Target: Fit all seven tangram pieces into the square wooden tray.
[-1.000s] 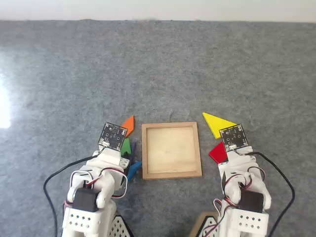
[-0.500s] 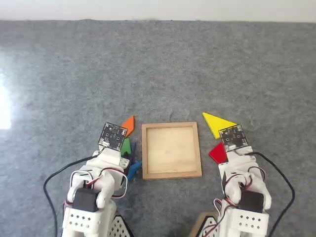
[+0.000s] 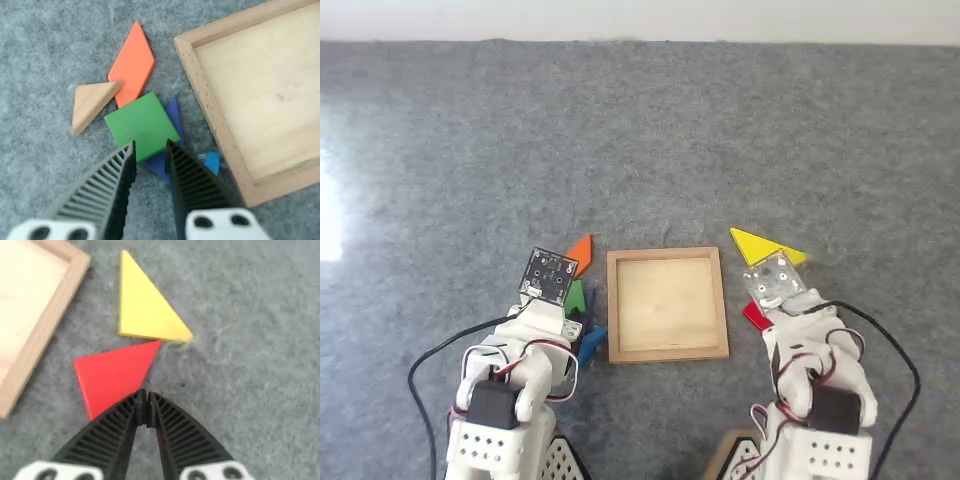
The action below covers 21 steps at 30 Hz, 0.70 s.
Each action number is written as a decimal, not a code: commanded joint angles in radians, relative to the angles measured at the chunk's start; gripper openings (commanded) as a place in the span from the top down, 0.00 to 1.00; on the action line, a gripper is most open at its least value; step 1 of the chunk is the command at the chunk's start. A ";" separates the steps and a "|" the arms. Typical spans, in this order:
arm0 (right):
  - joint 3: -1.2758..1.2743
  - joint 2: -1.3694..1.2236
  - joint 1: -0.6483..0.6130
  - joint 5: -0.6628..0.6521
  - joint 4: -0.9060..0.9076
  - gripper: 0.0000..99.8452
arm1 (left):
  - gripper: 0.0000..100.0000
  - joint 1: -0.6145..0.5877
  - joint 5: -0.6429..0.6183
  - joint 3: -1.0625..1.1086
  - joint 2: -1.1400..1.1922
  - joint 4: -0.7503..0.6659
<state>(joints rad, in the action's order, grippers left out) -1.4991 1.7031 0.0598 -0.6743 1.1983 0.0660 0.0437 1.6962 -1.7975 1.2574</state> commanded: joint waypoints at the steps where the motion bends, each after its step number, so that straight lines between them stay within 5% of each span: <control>1: 0.117 -0.213 -0.022 0.017 -0.093 0.99 | 0.91 0.002 0.002 -0.013 -0.021 0.005; 9: 0.554 -0.963 -0.143 0.339 -0.157 0.99 | 0.91 0.002 0.002 -0.013 -0.021 0.005; 14: 0.647 -1.380 -0.344 0.287 -0.255 0.99 | 0.91 0.002 0.002 -0.013 -0.021 0.005; 21: 0.743 -1.500 -0.305 0.543 -0.249 0.95 | 0.91 0.002 0.002 -0.013 -0.021 0.005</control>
<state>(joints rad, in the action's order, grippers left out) -0.8316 0.1933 -0.2808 -0.2171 0.9191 0.0660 0.0437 1.6962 -1.7975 1.2574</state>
